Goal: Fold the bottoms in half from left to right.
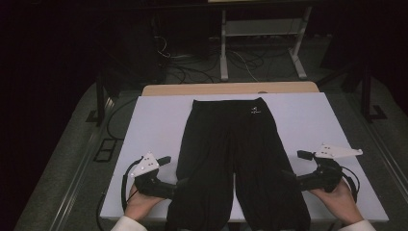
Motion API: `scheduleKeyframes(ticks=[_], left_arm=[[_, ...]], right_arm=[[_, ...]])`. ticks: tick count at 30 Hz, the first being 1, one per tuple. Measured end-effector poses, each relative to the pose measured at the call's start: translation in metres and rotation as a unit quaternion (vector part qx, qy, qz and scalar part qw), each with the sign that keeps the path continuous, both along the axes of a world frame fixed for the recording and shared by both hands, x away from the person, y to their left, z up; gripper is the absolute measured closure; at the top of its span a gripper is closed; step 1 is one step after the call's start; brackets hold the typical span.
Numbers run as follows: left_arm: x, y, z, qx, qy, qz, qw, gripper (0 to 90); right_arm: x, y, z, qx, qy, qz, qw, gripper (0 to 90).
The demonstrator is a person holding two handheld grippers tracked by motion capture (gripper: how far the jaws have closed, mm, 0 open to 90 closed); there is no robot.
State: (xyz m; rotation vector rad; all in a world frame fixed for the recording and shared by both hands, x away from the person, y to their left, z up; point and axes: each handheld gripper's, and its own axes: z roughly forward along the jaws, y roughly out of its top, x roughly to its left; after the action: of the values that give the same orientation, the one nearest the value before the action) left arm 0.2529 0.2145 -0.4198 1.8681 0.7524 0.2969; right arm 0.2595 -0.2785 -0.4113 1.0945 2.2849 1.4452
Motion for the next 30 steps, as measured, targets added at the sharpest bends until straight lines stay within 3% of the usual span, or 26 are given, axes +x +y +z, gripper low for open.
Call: scheduleKeyframes(ticks=[5,30], left_arm=[[0.000,0.000,0.000,0.000,0.001,0.001,1.0000,0.0],[0.000,0.000,0.000,-0.002,0.002,0.001,1.0000,0.0]], right_arm=[[0.008,0.006,0.004,-0.004,0.012,0.004,0.9999,0.0],[0.044,0.032,0.032,-0.004,0.005,0.022,0.9997,0.0]])
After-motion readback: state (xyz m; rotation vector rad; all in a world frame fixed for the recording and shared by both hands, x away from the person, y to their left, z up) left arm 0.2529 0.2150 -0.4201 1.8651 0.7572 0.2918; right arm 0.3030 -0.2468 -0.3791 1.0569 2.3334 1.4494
